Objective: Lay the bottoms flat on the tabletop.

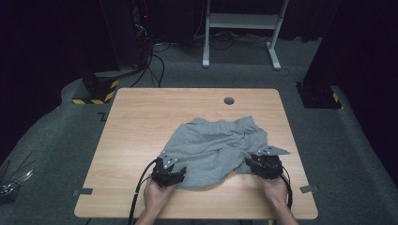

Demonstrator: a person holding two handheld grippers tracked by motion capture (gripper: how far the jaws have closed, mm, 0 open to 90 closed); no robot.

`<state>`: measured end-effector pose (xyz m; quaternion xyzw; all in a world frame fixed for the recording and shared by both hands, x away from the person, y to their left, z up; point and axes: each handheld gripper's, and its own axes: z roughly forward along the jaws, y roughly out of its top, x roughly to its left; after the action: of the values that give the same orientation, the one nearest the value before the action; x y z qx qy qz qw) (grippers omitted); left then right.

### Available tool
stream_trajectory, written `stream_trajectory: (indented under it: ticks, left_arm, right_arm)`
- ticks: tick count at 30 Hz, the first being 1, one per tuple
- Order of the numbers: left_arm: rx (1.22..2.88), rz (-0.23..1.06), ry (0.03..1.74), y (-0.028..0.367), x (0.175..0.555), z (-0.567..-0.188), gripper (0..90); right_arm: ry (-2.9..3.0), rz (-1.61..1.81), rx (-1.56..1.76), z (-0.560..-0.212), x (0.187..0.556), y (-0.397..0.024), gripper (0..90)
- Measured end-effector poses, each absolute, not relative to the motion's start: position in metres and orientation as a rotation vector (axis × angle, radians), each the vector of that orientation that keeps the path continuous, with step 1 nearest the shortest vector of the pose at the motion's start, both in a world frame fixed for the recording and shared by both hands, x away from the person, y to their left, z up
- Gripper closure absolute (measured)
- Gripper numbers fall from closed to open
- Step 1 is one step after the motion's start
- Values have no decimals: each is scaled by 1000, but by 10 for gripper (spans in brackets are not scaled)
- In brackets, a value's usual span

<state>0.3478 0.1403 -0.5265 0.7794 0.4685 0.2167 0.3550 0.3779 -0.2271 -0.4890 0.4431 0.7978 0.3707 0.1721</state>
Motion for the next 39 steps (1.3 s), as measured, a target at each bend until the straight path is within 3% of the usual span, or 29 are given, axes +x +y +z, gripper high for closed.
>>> stream_trajectory:
  ticks: [8, 14, 23, 36, 39]
  left_arm:
    - [2008, 562, 1222, 140, 348, -526, 329]
    - [2007, 563, 1224, 140, 347, -527, 328]
    - [1996, 571, 1237, 140, 348, -526, 349]
    - [1987, 609, 1302, 154, 351, -522, 780]
    - [2029, 629, 1312, 155, 355, -519, 828]
  right_arm:
    - [2320, 917, 1286, -512, 379, -209, 611]
    - [2325, 884, 1236, -513, 376, -214, 873]
    - [2346, 922, 1224, -506, 357, -236, 888]
    - [2268, 1016, 1229, -493, 337, -263, 887]
    - [2279, 1018, 1223, -497, 343, -256, 887]
